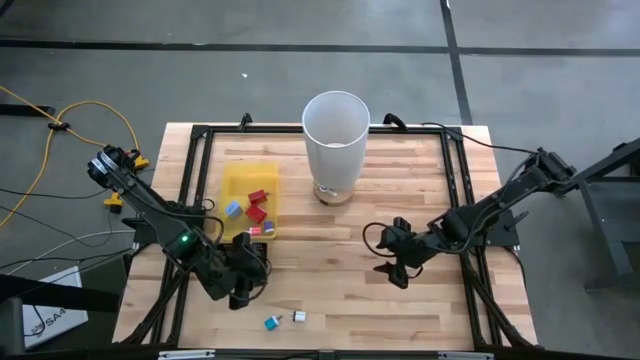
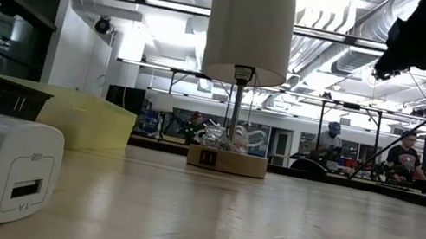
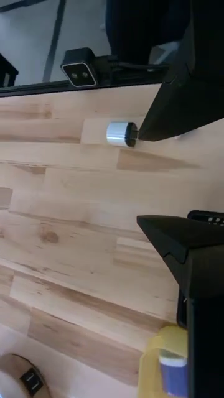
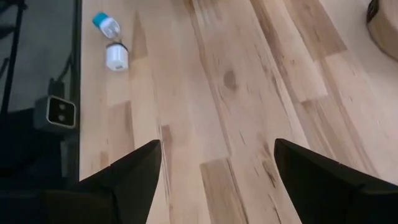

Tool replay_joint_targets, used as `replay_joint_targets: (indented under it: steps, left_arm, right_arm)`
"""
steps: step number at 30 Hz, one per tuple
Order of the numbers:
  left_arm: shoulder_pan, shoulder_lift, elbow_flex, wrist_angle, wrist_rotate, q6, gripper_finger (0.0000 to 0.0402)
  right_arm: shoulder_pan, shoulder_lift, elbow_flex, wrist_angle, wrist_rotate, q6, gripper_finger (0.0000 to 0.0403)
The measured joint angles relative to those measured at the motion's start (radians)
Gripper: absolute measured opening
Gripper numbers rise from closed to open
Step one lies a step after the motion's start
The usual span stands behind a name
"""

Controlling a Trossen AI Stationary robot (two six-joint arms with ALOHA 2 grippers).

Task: Pick & Place Office items
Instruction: Put the blue charger adapter into the yellow bin

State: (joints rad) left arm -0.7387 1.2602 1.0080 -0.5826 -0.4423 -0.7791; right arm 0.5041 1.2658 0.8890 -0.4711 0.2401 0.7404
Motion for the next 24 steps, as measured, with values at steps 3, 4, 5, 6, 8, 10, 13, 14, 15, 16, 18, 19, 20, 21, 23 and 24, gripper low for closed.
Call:
replay_joint_targets:
  steps: [3, 4, 5, 6, 8, 10, 13, 14, 15, 16, 18, 19, 20, 21, 23, 24]
  left_arm:
    - [0.0, 0.0, 0.0, 0.0, 0.0, -0.031, 0.0198]
    - [0.0, 0.0, 0.0, 0.0, 0.0, -0.039, 0.0198]
    - [0.0, 0.0, 0.0, 0.0, 0.0, -0.046, 0.0198]
    - [0.0, 0.0, 0.0, 0.0, 0.0, -0.05, 0.0198]
    - [0.0, 0.0, 0.0, 0.0, 0.0, -0.053, 0.0198]
    - [0.0, 0.0, 0.0, 0.0, 0.001, -0.053, 0.0198]
    - [0.0, 0.0, 0.0, 0.0, 0.017, -0.044, 0.0198]
    - [0.0, 0.0, 0.0, 0.0, 0.019, -0.044, 0.0198]
    - [0.0, 0.0, 0.0, 0.0, 0.021, -0.043, 0.0198]
    - [0.0, 0.0, 0.0, 0.0, 0.021, -0.041, 0.0198]
    - [0.0, 0.0, 0.0, -0.003, 0.021, -0.04, 0.0197]
    - [0.0, 0.0, 0.0, -0.008, 0.021, -0.038, 0.0196]
    - [0.0, 0.0, 0.0, -0.014, 0.021, -0.037, 0.0194]
    - [0.0, 0.0, 0.0, -0.022, 0.022, -0.037, 0.0192]
    - [-0.005, 0.0, -0.001, -0.032, 0.022, -0.046, 0.0187]
    - [-0.006, 0.0, -0.001, -0.035, 0.025, -0.046, 0.0184]
  right_arm:
    - [0.0, 0.002, 0.0, 0.004, -0.014, -0.001, 0.03]
    - [0.0, 0.002, 0.0, 0.01, -0.014, -0.001, 0.03]
    - [0.0, 0.002, 0.0, 0.014, -0.015, -0.001, 0.03]
    - [0.0, 0.002, 0.0, 0.016, -0.014, -0.002, 0.03]
    - [0.0, 0.002, 0.0, 0.024, -0.015, -0.002, 0.03]
    - [0.0, 0.002, 0.0, 0.039, -0.014, -0.003, 0.03]
    - [0.0, 0.002, 0.0, 0.048, -0.014, -0.003, 0.03]
    - [0.0, 0.002, 0.0, 0.05, -0.014, -0.003, 0.03]
    - [0.0, 0.002, 0.0, 0.052, -0.015, -0.003, 0.03]
    - [0.0, 0.002, 0.0, 0.052, -0.015, -0.003, 0.03]
    - [0.0, 0.002, 0.0, 0.055, -0.015, -0.003, 0.03]
    - [0.0, 0.002, 0.0, 0.059, -0.014, -0.003, 0.03]
    - [0.0, 0.002, 0.0, 0.06, -0.015, -0.003, 0.03]
    - [0.0, 0.002, 0.0, 0.06, -0.014, -0.003, 0.03]
    - [0.0, 0.002, 0.0, 0.061, -0.015, -0.003, 0.03]
    - [0.0, 0.002, 0.0, 0.061, -0.014, -0.003, 0.03]
